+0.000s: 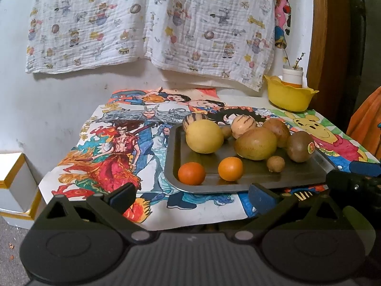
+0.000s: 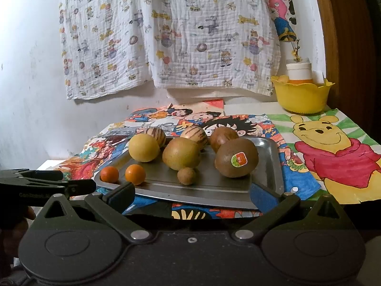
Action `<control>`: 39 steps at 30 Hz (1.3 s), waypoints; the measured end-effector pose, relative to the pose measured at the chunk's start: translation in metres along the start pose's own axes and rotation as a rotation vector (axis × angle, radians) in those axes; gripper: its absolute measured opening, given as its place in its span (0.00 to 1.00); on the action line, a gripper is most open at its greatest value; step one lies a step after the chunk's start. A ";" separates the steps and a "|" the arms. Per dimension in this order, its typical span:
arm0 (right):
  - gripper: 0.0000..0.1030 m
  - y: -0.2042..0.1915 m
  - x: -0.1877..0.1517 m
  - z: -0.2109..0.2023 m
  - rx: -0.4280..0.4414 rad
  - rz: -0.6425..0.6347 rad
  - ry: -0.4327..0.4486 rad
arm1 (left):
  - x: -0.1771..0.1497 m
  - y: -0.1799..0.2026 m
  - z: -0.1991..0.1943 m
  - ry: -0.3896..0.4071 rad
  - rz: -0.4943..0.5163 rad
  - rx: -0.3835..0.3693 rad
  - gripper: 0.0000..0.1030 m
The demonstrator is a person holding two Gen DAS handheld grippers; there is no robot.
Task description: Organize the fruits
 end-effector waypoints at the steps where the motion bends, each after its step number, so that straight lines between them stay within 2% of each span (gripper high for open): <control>1: 0.99 0.000 0.000 0.001 0.001 0.000 -0.001 | 0.000 0.000 0.000 0.001 0.002 0.001 1.00; 39: 0.99 0.000 -0.004 0.004 0.008 -0.005 -0.015 | -0.001 0.003 -0.001 -0.004 0.007 -0.001 1.00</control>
Point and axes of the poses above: each gripper's, at about its wrist camera, not at the fingertips, and z roughly the way its jaws point, y to its right, x to its top, the point moved 8 cm from there along z, roughly the way its jaws point, and after that the axes turned 3 degrees about x, right-handed, at the moved point
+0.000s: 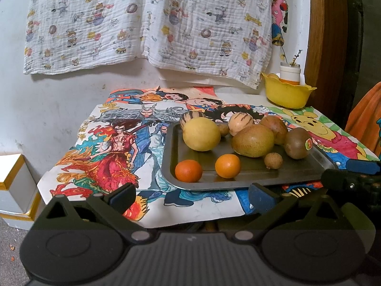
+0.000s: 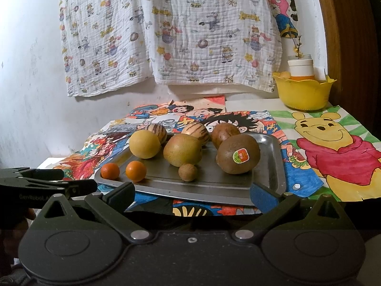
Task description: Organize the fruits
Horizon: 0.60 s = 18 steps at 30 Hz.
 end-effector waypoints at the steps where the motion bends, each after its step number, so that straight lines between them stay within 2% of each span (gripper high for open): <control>1: 0.99 0.000 0.000 0.000 0.000 0.000 0.000 | 0.000 0.000 0.000 0.000 0.000 0.000 1.00; 18: 0.99 0.000 0.001 -0.001 0.000 0.001 0.003 | -0.001 0.001 0.000 -0.004 0.000 -0.002 1.00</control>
Point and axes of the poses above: each gripper's, at about its wrist camera, not at the fingertips, and z roughly the way its jaws point, y to its right, x to its top, the point moved 8 cm from there along z, roughly the way its jaws point, and after that the axes turned 3 degrees about x, right-handed, at the moved point
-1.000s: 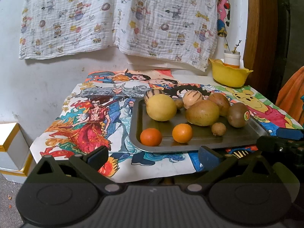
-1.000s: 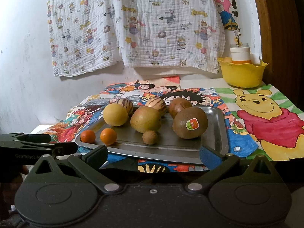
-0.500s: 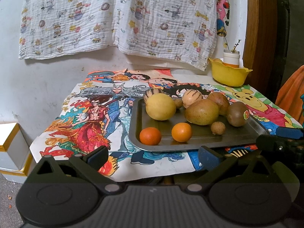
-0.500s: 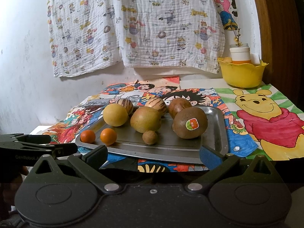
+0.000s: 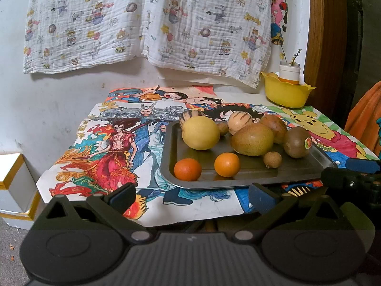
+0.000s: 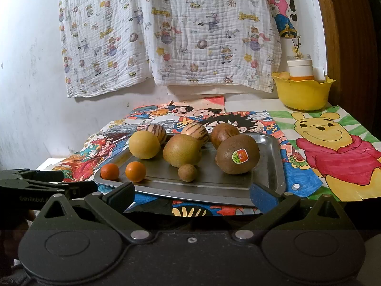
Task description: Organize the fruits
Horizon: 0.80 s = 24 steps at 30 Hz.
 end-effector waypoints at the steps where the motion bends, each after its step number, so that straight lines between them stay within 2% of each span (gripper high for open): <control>1: 0.99 0.000 0.000 0.000 0.000 0.000 -0.001 | 0.000 0.001 0.000 -0.001 0.000 0.000 1.00; 24: 0.99 -0.001 0.000 0.000 -0.001 0.002 -0.001 | -0.003 0.001 0.000 -0.007 -0.001 -0.003 1.00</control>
Point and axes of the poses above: each gripper's, at about its wrist camera, not at the fingertips, and z roughly the way its jaws point, y to its right, x to its top, the point moved 8 cm from there along z, roughly the way its jaws point, and after that the axes turned 3 degrees about x, right-handed, at the moved point
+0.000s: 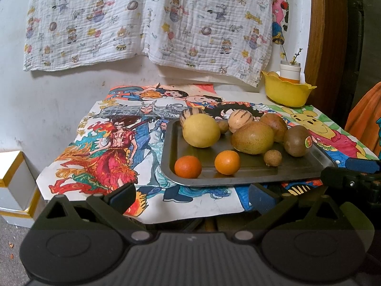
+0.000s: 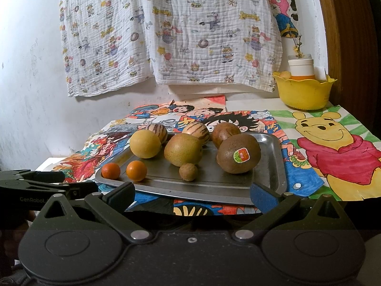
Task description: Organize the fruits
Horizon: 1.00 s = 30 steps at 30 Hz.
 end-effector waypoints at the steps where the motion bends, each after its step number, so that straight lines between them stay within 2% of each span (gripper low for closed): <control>1: 0.99 0.000 0.000 0.000 0.000 0.000 0.000 | 0.000 0.000 0.000 0.000 0.000 0.000 1.00; 17: 0.99 0.000 0.000 0.001 -0.001 0.001 0.000 | 0.001 0.001 0.000 -0.002 0.000 -0.001 1.00; 22: 0.99 0.000 0.000 0.001 0.000 0.001 -0.001 | -0.005 0.001 0.003 -0.038 -0.004 -0.006 1.00; 30: 0.99 0.000 0.000 0.001 0.000 0.000 -0.001 | -0.001 0.001 0.001 -0.026 0.007 -0.005 0.99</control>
Point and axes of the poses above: each gripper's, at about its wrist camera, not at the fingertips, and z roughly the way its jaws point, y to its right, x to its top, the point moved 8 cm from there along z, roughly the way its jaws point, and after that the axes turned 3 degrees about x, right-handed, at the moved point
